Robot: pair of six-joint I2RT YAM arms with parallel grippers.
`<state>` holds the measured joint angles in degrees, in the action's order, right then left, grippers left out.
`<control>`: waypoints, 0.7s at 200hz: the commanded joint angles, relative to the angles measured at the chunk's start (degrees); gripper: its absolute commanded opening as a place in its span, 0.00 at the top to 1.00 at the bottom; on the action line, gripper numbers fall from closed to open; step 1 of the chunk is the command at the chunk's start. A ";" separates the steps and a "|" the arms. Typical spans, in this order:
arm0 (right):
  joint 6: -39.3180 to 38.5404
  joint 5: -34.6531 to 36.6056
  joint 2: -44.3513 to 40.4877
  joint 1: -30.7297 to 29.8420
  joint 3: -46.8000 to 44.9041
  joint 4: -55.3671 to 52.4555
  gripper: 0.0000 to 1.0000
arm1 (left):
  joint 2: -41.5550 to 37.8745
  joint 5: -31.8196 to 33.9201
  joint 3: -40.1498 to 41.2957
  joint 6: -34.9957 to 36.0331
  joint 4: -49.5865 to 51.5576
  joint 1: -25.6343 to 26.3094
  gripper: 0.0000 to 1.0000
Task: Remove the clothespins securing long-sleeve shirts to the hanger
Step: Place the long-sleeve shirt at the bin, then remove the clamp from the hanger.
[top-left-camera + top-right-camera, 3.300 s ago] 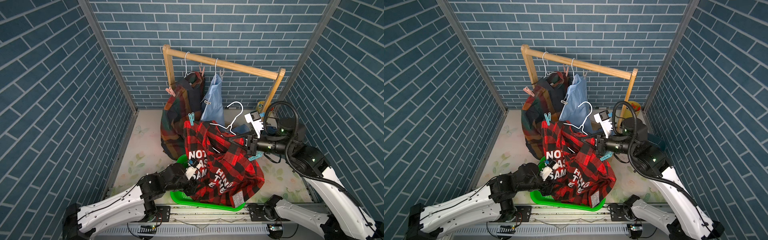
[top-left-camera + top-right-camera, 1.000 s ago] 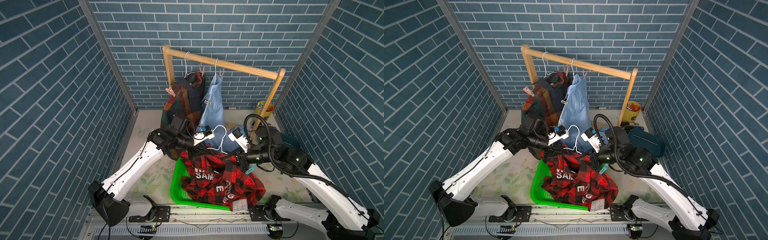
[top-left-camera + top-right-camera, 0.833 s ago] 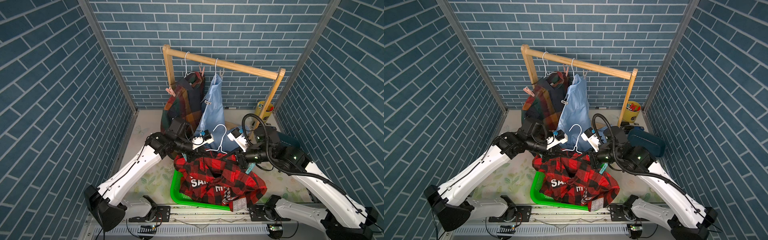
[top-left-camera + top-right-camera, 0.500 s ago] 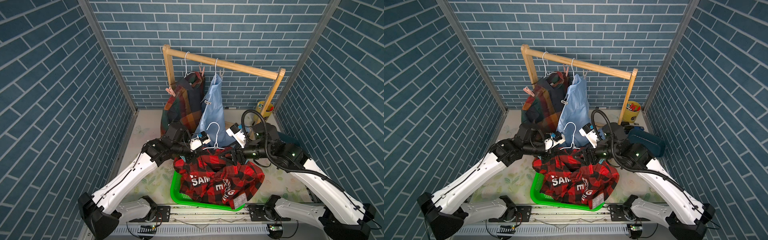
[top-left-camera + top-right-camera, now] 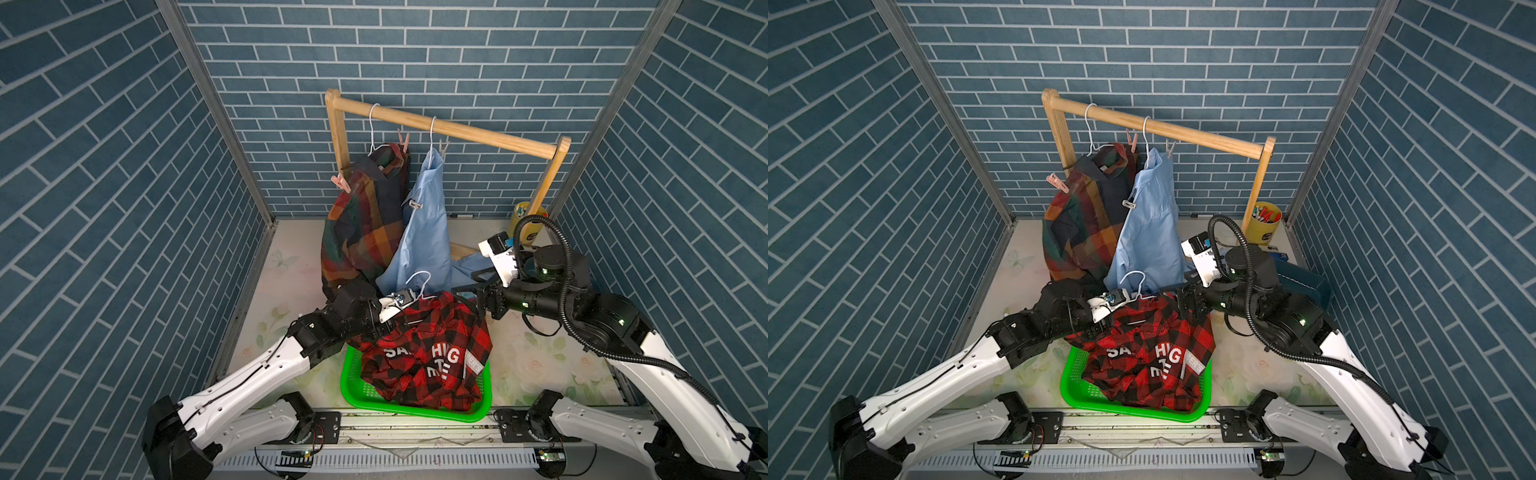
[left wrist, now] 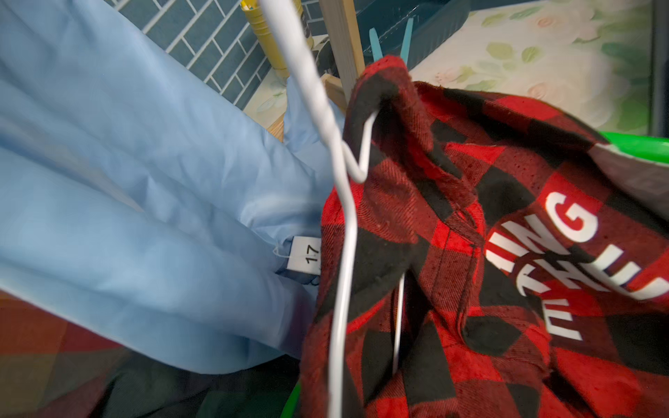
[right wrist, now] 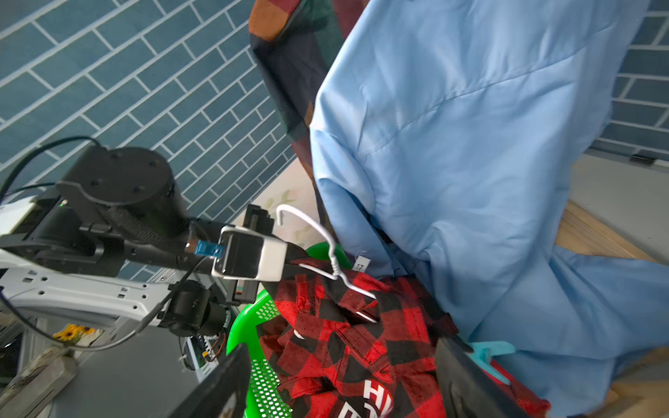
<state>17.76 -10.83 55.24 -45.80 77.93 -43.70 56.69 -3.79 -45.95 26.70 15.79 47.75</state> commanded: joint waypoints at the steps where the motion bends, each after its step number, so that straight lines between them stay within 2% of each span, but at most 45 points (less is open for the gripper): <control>1: 5.15 5.47 -2.98 0.38 -2.90 -5.79 0.21 | -3.60 8.76 2.58 3.77 -8.17 3.03 1.00; 30: 14.30 11.28 -2.23 1.63 -3.81 -11.46 0.29 | -5.60 15.16 4.78 5.26 -8.81 7.74 1.00; 75: 26.54 9.76 1.95 1.84 3.59 -18.81 0.31 | -6.15 26.86 7.87 9.33 -11.73 15.69 1.00; 88: 31.63 10.04 4.15 2.37 6.79 -23.20 0.34 | -6.01 30.25 8.34 9.91 -13.34 17.46 1.00; 99: 36.00 9.86 6.03 2.47 8.09 -26.65 0.42 | -5.97 33.24 8.98 10.40 -14.54 18.79 1.00; 119: 43.02 6.90 4.91 2.89 4.52 -25.88 0.45 | -5.40 37.93 9.82 11.14 -16.88 21.08 1.00; 140: 49.01 3.10 2.73 4.74 -0.37 -23.18 0.40 | -4.31 41.46 10.43 12.25 -18.55 23.39 1.00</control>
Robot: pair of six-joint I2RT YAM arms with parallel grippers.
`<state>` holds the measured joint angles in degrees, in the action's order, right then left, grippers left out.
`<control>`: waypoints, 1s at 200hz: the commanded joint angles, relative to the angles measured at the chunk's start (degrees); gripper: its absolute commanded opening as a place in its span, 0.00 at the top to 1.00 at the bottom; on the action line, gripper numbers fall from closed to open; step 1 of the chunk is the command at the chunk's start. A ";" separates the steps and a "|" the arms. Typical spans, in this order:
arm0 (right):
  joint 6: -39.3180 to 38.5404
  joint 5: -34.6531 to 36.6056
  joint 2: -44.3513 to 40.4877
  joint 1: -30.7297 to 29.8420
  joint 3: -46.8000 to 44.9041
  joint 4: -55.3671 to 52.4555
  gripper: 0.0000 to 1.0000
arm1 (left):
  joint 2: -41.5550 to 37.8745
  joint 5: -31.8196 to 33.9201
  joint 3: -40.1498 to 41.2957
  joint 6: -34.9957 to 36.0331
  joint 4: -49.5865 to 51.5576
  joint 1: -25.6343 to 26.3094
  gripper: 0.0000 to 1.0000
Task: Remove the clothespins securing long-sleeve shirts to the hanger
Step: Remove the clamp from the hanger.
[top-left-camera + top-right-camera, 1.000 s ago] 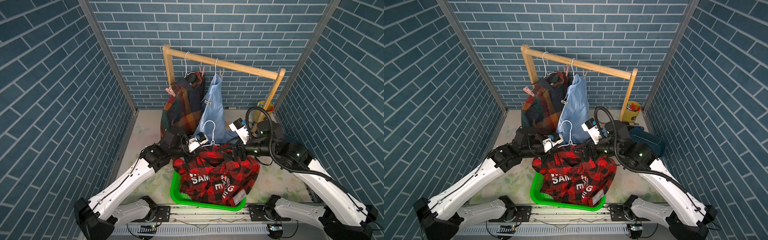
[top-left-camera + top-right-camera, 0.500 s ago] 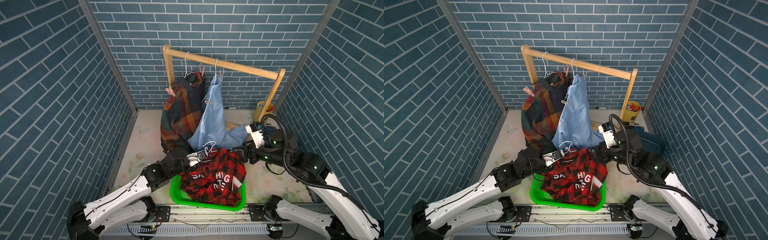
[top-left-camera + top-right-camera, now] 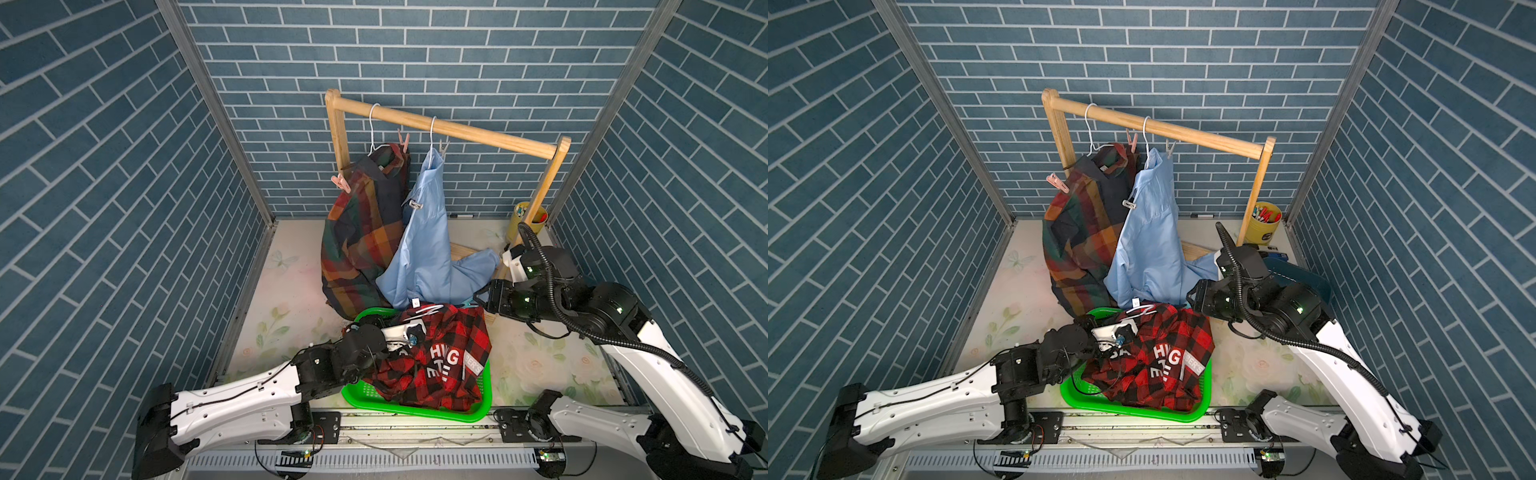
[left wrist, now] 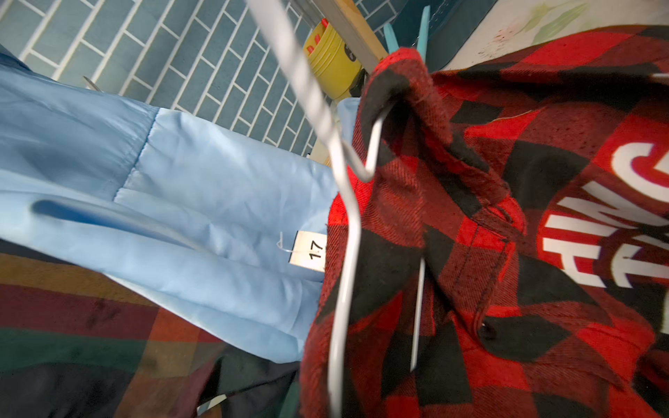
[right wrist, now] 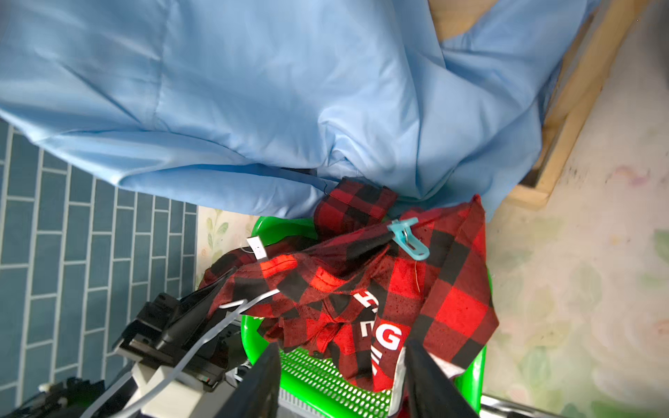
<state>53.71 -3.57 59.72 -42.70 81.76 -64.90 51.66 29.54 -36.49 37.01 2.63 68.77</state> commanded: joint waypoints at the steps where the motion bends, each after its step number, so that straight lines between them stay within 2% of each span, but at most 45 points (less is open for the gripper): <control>1: 13.25 -4.29 -1.87 1.69 -4.52 -1.85 0.40 | 0.68 8.23 0.97 1.97 -5.42 2.52 1.00; 37: 20.46 -10.63 -6.58 6.86 -17.06 9.49 0.35 | -0.02 9.38 1.94 2.34 -5.92 5.26 1.00; 61: 24.04 -12.65 -8.61 9.33 -21.72 16.27 0.32 | -0.19 10.54 2.07 3.32 -6.50 6.69 1.00; 108: 26.97 -13.52 -6.45 11.35 -21.48 18.90 0.32 | 0.83 12.81 2.82 4.55 -7.04 10.21 1.00; 200: 28.46 -13.87 -5.67 13.17 -23.40 18.82 0.43 | 0.59 13.24 3.39 4.07 -7.11 11.93 1.00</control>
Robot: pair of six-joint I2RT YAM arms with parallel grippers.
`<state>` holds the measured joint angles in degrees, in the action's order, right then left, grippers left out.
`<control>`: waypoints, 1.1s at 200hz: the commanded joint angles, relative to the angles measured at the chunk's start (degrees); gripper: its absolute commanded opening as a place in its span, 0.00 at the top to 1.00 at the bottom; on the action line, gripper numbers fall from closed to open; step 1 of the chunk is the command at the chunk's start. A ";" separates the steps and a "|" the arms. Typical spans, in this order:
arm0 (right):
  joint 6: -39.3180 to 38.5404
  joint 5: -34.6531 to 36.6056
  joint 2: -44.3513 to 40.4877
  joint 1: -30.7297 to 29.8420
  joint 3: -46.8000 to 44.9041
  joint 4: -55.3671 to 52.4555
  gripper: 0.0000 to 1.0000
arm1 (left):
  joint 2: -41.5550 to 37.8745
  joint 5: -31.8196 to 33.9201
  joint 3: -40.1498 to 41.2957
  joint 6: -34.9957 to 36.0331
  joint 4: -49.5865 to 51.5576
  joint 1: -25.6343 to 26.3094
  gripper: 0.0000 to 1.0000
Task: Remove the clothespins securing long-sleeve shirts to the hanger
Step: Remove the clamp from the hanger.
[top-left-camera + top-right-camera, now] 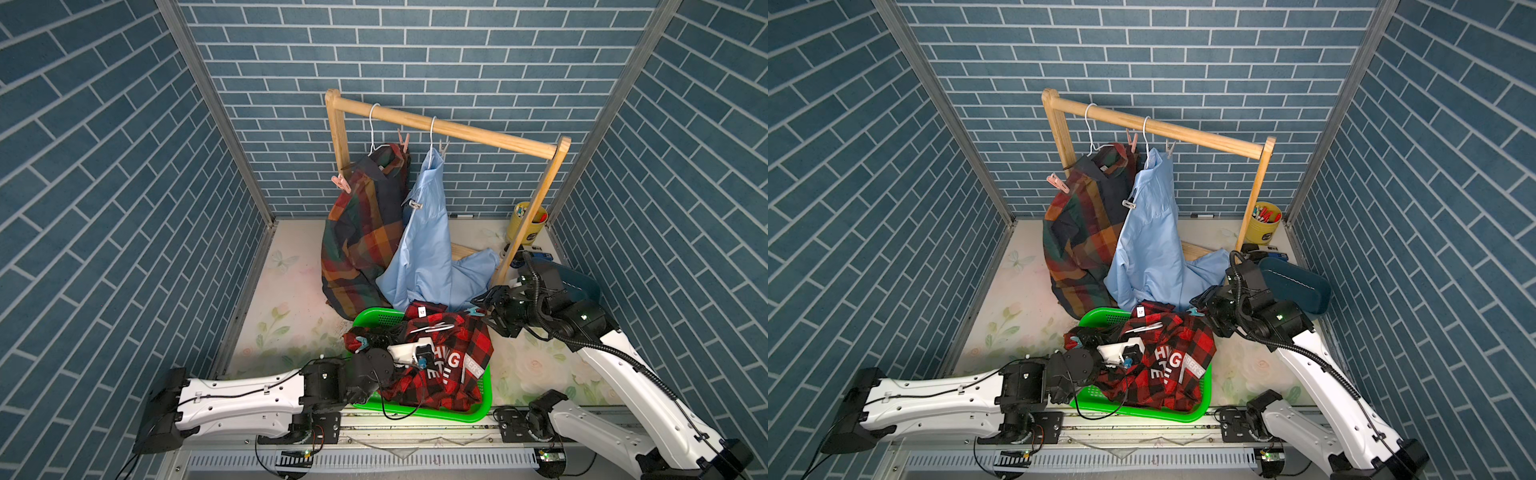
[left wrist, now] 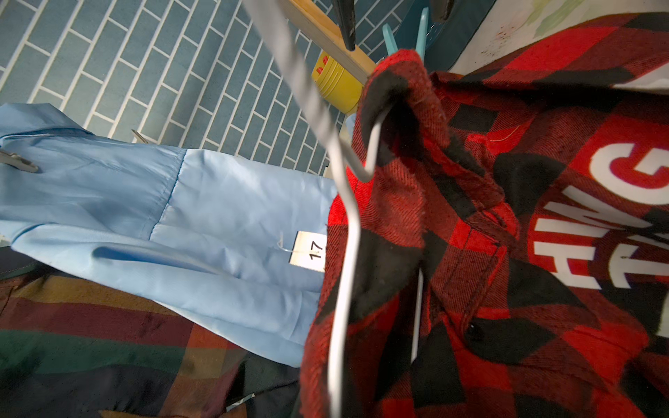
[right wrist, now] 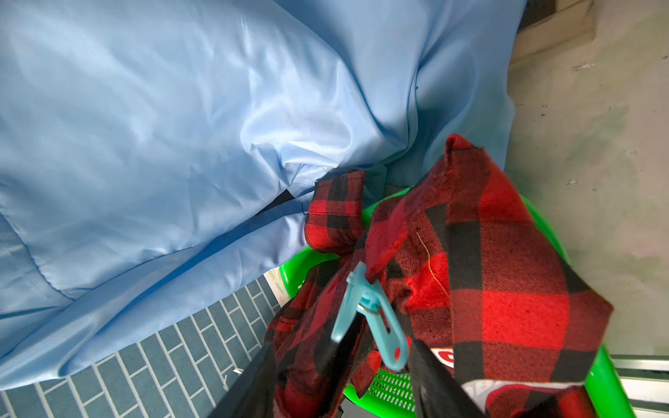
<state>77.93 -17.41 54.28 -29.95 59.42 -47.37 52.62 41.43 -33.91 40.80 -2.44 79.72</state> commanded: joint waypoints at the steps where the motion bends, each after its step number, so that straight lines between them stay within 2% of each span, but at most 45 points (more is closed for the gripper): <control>1: 4.24 -0.02 -0.23 0.43 -1.11 1.35 0.44 | -0.35 1.36 0.79 0.31 -2.04 0.97 1.00; 83: 4.60 -0.34 0.58 0.95 -2.46 1.94 0.52 | -0.46 1.35 1.22 0.51 -2.48 1.84 1.00; 220: 4.86 0.01 0.12 1.15 -3.47 1.81 0.73 | -0.26 1.02 1.51 0.42 -2.21 2.36 1.00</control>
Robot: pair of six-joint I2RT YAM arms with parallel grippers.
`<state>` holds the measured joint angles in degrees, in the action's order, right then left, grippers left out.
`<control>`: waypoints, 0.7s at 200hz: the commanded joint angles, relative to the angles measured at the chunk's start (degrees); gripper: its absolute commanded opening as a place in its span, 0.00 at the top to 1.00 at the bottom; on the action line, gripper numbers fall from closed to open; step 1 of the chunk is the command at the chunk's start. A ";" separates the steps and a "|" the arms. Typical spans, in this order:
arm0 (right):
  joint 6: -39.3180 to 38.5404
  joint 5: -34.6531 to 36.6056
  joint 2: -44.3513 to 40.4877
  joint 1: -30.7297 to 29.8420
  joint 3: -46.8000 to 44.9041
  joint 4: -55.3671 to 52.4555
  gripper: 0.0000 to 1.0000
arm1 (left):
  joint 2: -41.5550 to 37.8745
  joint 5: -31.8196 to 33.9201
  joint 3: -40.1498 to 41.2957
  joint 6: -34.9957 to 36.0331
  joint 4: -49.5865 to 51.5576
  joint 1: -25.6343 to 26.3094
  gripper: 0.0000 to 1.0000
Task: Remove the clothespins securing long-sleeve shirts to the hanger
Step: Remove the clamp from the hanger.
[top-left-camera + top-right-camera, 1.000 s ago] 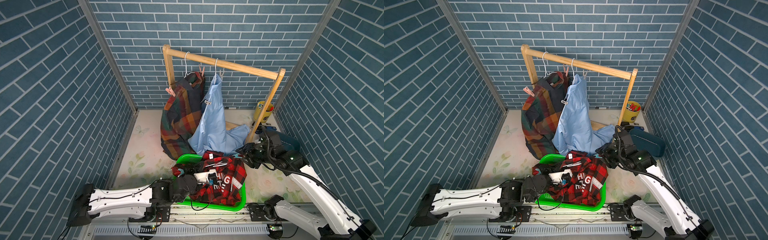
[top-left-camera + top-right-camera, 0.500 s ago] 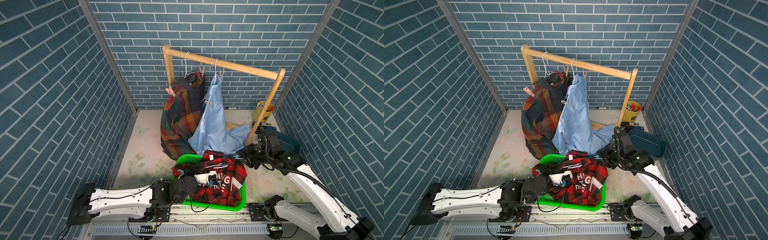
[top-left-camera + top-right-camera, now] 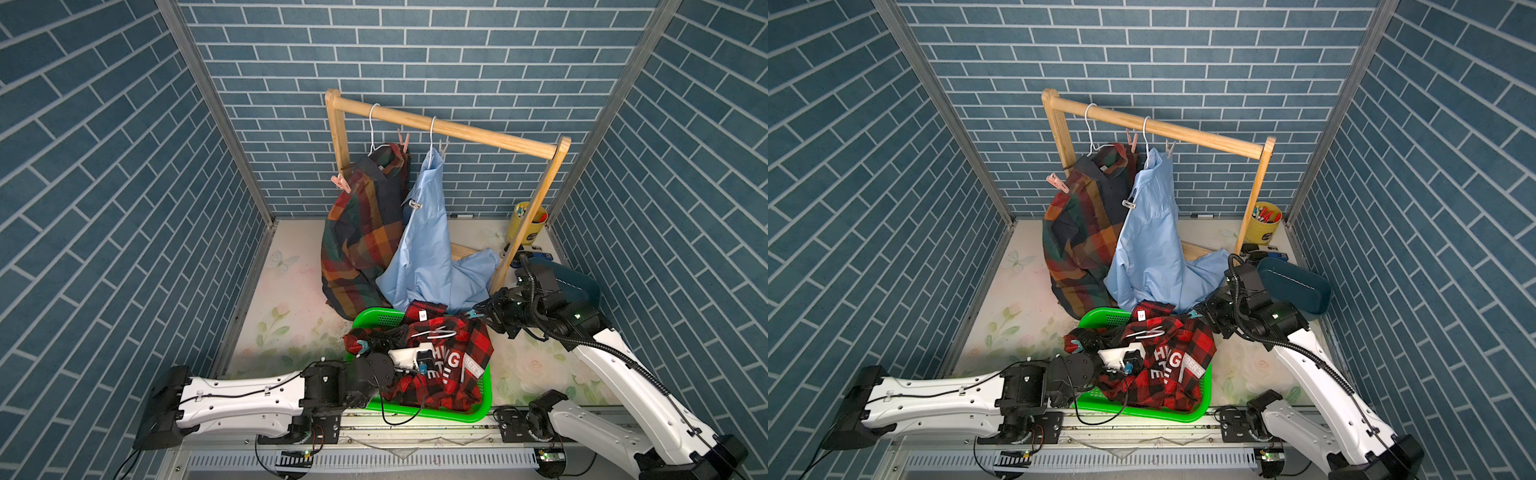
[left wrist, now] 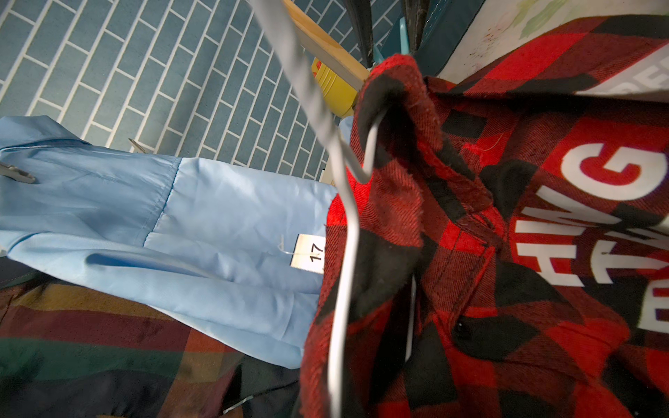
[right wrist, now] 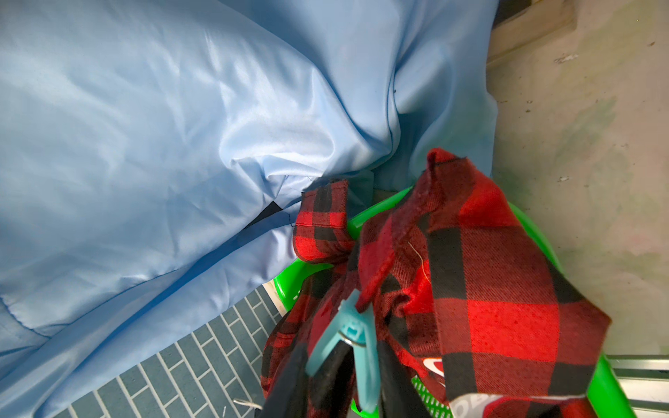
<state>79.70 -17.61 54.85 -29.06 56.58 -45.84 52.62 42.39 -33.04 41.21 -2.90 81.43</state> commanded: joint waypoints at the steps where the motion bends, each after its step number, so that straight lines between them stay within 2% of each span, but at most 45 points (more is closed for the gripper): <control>1: 3.09 0.20 -0.49 0.24 -0.61 0.25 0.74 | -0.25 0.06 0.67 0.01 -1.76 0.61 1.00; 56: 3.44 0.03 -0.92 0.23 -1.43 0.66 0.84 | 0.36 -0.16 0.69 -0.08 -1.75 0.60 1.00; 140: 2.22 1.26 -2.13 0.25 -0.19 -2.16 0.93 | 1.83 0.23 0.56 -0.21 -1.75 0.65 1.00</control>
<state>79.75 -17.37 53.71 -28.95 55.40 -45.91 54.37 42.39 -32.86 41.21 -2.90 81.60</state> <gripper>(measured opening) 0.135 0.074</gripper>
